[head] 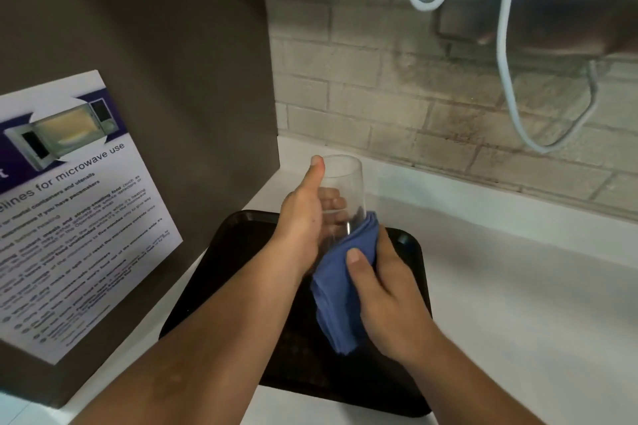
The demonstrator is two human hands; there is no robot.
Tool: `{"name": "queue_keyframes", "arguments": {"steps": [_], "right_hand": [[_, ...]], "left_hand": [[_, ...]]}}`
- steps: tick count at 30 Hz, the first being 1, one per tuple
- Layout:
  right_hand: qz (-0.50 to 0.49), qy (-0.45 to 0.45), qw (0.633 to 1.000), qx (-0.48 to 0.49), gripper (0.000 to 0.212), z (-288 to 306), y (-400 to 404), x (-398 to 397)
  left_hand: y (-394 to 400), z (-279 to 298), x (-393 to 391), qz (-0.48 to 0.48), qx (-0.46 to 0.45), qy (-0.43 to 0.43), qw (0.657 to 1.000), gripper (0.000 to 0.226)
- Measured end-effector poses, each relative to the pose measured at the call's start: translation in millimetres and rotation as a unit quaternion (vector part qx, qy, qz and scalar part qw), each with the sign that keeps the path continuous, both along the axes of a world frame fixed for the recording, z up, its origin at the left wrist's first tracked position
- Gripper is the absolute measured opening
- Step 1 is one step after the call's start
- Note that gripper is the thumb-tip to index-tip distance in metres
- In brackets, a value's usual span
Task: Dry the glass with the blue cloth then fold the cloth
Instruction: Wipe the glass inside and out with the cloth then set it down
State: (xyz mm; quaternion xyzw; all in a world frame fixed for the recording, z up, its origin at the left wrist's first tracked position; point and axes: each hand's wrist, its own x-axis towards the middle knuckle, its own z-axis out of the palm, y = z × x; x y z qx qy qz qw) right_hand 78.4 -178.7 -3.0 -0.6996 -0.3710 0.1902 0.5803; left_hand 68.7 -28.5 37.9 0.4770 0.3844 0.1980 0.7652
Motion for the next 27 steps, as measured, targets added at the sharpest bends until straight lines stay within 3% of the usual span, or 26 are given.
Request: {"name": "queue_keyframes", "arguments": {"steps": [2,3,5,8,10,18,24,27], "right_hand": [[-0.037,-0.116,0.992,-0.018,0.055,11,12,6],[-0.067,-0.122,0.99,-0.011,0.051,19,20,14],[-0.119,-0.052,0.992,0.009,0.03,35,31,34],[-0.104,0.139,0.984,0.049,0.042,36,35,50],[-0.077,0.169,0.981,0.057,0.046,25,28,39],[-0.087,0.038,0.995,0.036,0.03,4,19,27],[-0.12,-0.125,0.984,0.037,0.022,15,21,21],[-0.152,-0.106,0.981,0.051,0.027,29,27,29]], "left_hand": [[-4,-2,-2,-0.035,0.013,0.014,0.999,0.076],[-6,-3,-4,-0.061,-0.012,0.002,0.998,0.076],[-12,-1,-10,-0.103,-0.085,-0.044,0.99,0.076],[-13,-3,-9,-0.096,-0.083,-0.067,0.99,0.073],[-12,1,-9,-0.073,-0.059,-0.055,0.994,0.073],[-12,4,-5,-0.088,0.044,0.036,0.994,0.077],[-17,-5,-13,-0.139,0.008,-0.067,0.988,0.061],[-20,-5,-13,-0.158,-0.041,-0.106,0.981,0.061]]}}
